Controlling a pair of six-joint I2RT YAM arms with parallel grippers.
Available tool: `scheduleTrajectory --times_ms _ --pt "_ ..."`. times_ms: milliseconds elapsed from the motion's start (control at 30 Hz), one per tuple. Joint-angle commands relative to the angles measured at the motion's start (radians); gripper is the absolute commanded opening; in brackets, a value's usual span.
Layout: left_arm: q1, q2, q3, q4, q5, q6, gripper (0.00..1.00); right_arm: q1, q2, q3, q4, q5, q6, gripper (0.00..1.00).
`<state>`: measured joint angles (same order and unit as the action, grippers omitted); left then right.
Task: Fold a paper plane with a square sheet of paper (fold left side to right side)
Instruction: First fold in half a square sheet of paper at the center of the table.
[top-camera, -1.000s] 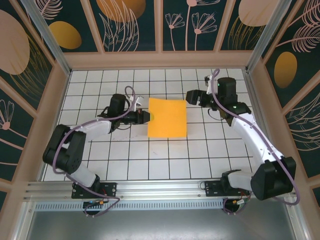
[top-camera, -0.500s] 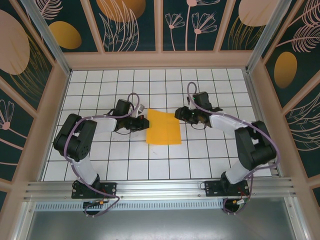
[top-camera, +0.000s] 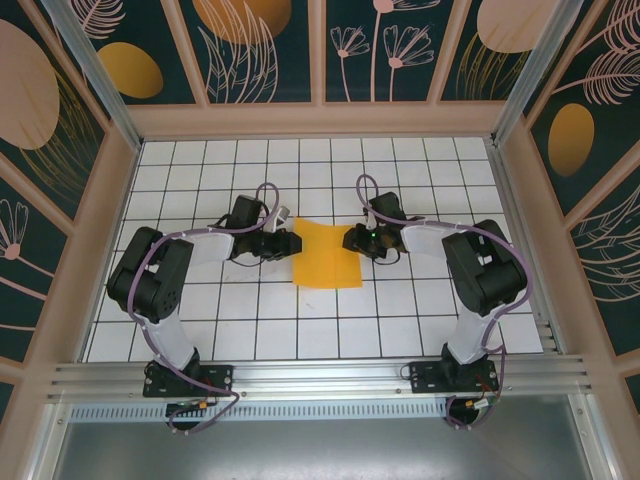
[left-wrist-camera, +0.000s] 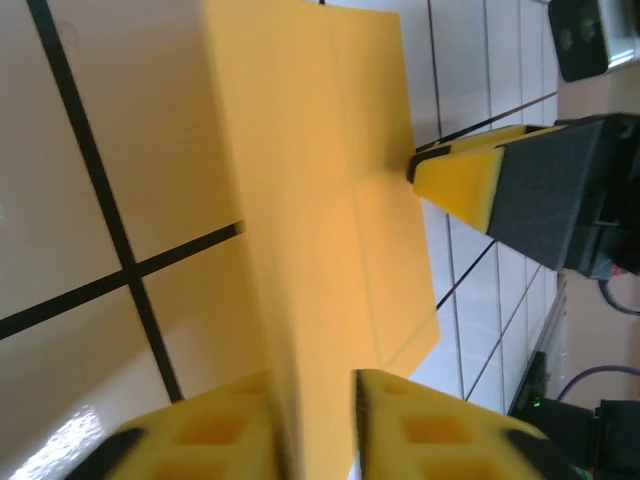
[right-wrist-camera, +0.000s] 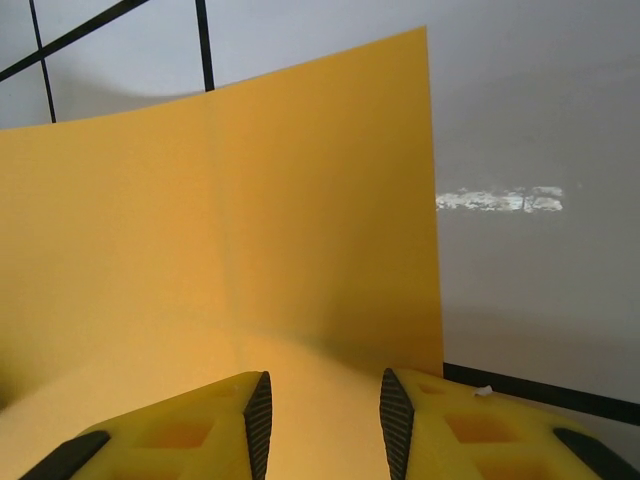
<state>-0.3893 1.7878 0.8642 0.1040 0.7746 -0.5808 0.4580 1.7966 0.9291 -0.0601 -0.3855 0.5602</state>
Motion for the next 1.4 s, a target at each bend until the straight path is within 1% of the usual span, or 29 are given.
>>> scheduleTrajectory --times_ms 0,100,267,367,500,633,900,1100,1267,1367 --pt "-0.006 -0.004 0.021 0.052 0.058 -0.042 0.37 0.005 0.032 0.005 -0.056 0.034 -0.001 0.39" --pt "-0.008 -0.006 0.021 0.1 0.082 -0.078 0.46 0.005 0.031 -0.008 -0.05 0.033 0.0 0.39" --pt "-0.034 0.006 0.044 0.128 0.1 -0.101 0.59 0.006 0.035 -0.024 -0.028 0.018 0.009 0.38" --pt "-0.058 0.025 0.062 0.14 0.102 -0.111 0.61 0.004 0.038 -0.033 -0.016 0.013 0.013 0.39" --pt "-0.082 0.052 0.079 0.165 0.1 -0.132 0.63 0.003 0.037 -0.046 0.015 -0.008 0.025 0.38" --pt "-0.095 0.079 0.1 0.171 0.093 -0.142 0.61 -0.008 0.021 -0.07 0.073 -0.044 0.046 0.39" --pt "-0.096 0.098 0.103 0.18 0.075 -0.154 0.5 -0.046 -0.042 -0.105 0.212 -0.149 0.086 0.4" --pt "-0.096 0.11 0.102 0.185 0.072 -0.159 0.44 -0.05 -0.095 -0.093 0.238 -0.165 0.096 0.43" --pt "-0.097 0.117 0.103 0.183 0.066 -0.161 0.39 -0.046 -0.152 -0.1 0.254 -0.176 0.112 0.48" --pt "-0.097 0.12 0.102 0.183 0.062 -0.162 0.35 -0.034 -0.171 -0.114 0.277 -0.205 0.137 0.48"
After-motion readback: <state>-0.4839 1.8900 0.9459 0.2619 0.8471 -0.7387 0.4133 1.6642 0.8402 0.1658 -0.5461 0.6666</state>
